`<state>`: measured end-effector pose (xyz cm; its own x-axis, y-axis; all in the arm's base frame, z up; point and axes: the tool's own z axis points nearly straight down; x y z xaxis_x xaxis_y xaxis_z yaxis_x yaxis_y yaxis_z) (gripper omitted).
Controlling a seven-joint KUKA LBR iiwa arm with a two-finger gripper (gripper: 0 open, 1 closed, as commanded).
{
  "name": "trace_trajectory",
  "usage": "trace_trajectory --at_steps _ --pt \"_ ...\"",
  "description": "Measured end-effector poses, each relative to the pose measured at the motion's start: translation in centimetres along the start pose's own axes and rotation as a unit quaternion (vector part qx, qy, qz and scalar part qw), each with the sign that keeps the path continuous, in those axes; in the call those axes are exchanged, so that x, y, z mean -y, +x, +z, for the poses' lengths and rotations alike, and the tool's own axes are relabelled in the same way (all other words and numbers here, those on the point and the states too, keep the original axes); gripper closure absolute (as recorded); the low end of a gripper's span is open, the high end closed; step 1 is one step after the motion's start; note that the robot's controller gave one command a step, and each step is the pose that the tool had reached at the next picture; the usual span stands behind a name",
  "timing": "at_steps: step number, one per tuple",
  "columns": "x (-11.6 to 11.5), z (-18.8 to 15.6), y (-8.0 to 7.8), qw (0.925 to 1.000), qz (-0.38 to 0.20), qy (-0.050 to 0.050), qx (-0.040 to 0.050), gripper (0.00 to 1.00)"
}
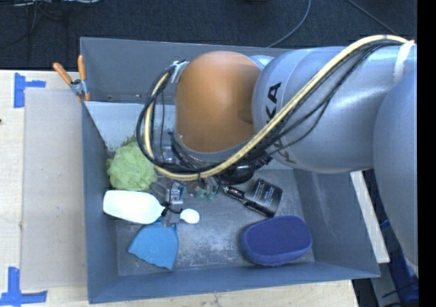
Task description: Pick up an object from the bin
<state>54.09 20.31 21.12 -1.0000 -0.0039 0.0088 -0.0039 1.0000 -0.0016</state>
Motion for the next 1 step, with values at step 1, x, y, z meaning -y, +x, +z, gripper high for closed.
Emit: trace_trajectory --at_steps 1 --pt "0.18 -0.48 -0.17 1.0000 0.003 -0.001 0.0034 1.00"
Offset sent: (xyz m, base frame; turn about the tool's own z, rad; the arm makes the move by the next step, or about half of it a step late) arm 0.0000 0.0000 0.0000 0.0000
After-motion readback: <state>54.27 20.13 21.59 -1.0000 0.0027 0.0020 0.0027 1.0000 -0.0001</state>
